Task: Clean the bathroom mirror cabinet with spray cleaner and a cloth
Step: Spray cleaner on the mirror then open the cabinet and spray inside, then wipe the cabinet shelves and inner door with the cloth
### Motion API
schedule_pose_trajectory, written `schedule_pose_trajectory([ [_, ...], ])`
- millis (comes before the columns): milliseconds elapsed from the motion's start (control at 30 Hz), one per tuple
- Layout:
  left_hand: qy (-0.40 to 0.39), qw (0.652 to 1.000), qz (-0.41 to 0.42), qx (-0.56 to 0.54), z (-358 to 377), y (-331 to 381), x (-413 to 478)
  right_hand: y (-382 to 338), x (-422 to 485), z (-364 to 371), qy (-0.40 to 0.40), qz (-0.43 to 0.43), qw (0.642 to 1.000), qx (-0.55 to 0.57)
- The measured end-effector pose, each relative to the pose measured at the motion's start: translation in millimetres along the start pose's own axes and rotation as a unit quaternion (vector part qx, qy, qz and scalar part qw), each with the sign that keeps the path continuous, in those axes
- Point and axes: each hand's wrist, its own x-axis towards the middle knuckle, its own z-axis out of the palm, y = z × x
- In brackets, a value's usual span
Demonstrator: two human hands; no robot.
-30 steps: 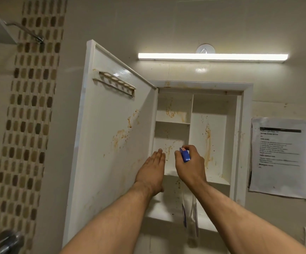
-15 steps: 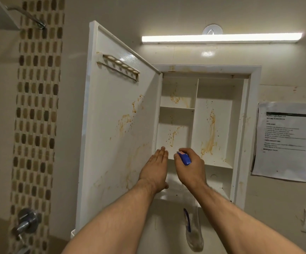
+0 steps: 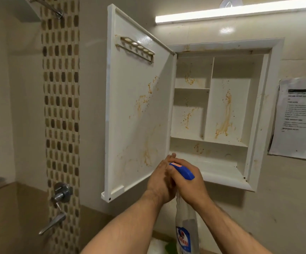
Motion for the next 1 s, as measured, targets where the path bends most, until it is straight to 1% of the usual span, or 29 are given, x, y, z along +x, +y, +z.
schedule_pose_trajectory([
  [33, 0.037, 0.994, 0.046, -0.091, 8.5, -1.1, 9.1, 5.9, -3.9, -0.3, -0.002, 0.008, 1.000, -0.001],
  [67, 0.005, 0.983, 0.074, -0.169, 4.1, 0.8, 5.0, 10.9, -8.7, 0.0, 0.002, 0.011, 1.000, 0.002],
  [100, -0.012, 0.978, 0.077, -0.195, -0.8, 1.5, 0.5, 15.1, -13.4, 0.3, 0.012, 0.009, 1.000, 0.009],
  [133, -0.003, 0.974, 0.061, -0.219, -2.6, -2.1, -5.1, 18.7, -17.4, 0.7, 0.023, 0.002, 1.000, 0.015],
  [200, -0.002, 0.979, -0.004, -0.205, 3.7, -5.6, -25.1, 23.8, -27.0, 3.6, 0.032, -0.010, 0.999, 0.022],
  [267, 0.017, 0.970, -0.089, -0.227, 14.0, -11.7, -42.2, 28.2, -34.9, 9.4, 0.032, -0.012, 0.999, 0.037],
  [333, 0.035, 0.952, -0.166, -0.256, 15.6, -18.8, -54.8, 29.7, -38.9, 16.4, 0.035, -0.003, 0.997, 0.063],
  [467, 0.061, 0.919, -0.271, -0.281, 10.2, -33.5, -71.9, 31.6, -43.1, 25.7, 0.034, 0.009, 0.995, 0.098],
  [567, 0.100, 0.876, -0.355, -0.312, 4.4, -44.3, -81.3, 33.5, -49.7, 26.7, 0.022, 0.020, 0.993, 0.118],
  [667, 0.139, 0.846, -0.404, -0.318, -0.8, -47.9, -90.8, 37.3, -58.3, 24.3, 0.008, 0.024, 0.993, 0.113],
  [767, 0.162, 0.837, -0.422, -0.309, -6.5, -41.6, -101.3, 42.1, -68.9, 16.4, -0.009, 0.016, 0.996, 0.092],
  [867, 0.139, 0.833, -0.432, -0.317, 1.0, -31.8, -117.0, 50.9, -80.4, 11.7, -0.028, 0.002, 0.997, 0.074],
  [1000, 0.003, 0.847, -0.415, -0.332, 33.6, -9.8, -156.5, 70.8, -107.2, 22.9, -0.036, 0.016, 0.995, 0.091],
])
